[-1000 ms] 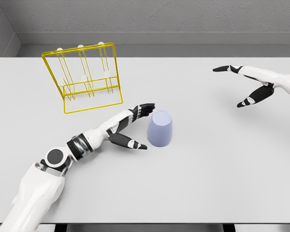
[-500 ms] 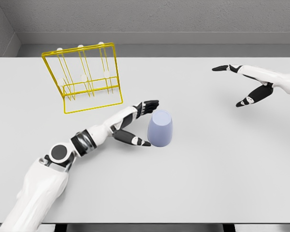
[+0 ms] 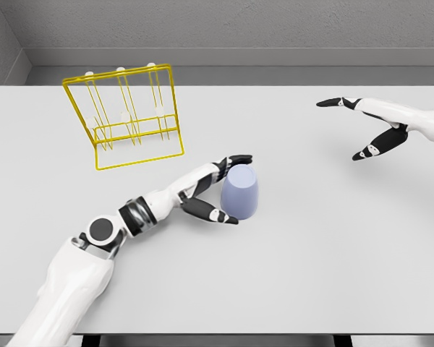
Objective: Place the cup on the cup holder with both arms
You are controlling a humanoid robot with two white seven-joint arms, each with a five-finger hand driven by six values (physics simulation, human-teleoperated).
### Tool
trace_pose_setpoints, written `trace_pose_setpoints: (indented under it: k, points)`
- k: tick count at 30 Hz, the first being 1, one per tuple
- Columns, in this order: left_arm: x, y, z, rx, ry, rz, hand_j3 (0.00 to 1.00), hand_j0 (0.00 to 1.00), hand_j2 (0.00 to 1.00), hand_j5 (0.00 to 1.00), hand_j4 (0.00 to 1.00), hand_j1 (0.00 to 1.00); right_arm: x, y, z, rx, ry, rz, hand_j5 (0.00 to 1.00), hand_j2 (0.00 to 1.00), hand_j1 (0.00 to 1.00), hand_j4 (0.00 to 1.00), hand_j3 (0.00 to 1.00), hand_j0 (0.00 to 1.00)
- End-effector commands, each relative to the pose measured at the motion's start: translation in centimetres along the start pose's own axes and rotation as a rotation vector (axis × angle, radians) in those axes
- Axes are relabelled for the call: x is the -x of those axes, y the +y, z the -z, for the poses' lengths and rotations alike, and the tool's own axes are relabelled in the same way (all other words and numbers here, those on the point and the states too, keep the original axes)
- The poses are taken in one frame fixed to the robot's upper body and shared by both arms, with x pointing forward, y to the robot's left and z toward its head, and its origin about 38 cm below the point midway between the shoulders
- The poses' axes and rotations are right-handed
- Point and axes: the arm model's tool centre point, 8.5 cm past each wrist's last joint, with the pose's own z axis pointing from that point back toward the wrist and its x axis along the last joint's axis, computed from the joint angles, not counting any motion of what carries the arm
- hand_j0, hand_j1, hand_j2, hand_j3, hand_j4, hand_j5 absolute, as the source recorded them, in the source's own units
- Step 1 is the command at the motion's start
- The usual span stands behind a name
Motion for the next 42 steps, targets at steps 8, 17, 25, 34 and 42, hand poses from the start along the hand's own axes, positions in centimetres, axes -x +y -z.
trace_pose_setpoints:
  k: [8,17,25,34,42]
  points:
    - [-0.3,-0.4,0.8,0.006,-0.011,0.002,1.0,1.0,1.0,1.0,1.0,1.0,0.0,-0.1,-0.1,0.006,-0.001,0.005,1.0,1.0,1.0,1.0,1.0,1.0]
    - [-0.1,-0.3,0.7,0.003,0.003,-0.007,0.45,0.45,0.45,0.45,0.45,0.45,0.0,-0.2,-0.1,0.006,0.001,0.003,1.0,1.0,1.0,1.0,1.0,1.0]
    - [-0.1,-0.1,0.5,0.001,0.007,-0.005,0.35,0.35,0.35,0.35,0.35,0.35,-0.1,-0.3,-0.1,0.006,-0.001,0.001,1.0,1.0,1.0,1.0,1.0,1.0]
    - [-0.2,0.4,0.0,-0.013,0.001,-0.01,0.33,0.33,0.33,0.33,0.33,0.33,0.0,-0.7,-0.5,0.027,0.001,0.002,1.0,1.0,1.0,1.0,1.0,1.0]
    - [-2.5,1.5,-0.5,-0.05,-0.078,-0.006,0.33,0.33,0.33,0.33,0.33,0.33,-0.1,-1.1,-0.8,0.049,-0.001,0.003,1.0,1.0,1.0,1.0,1.0,1.0]
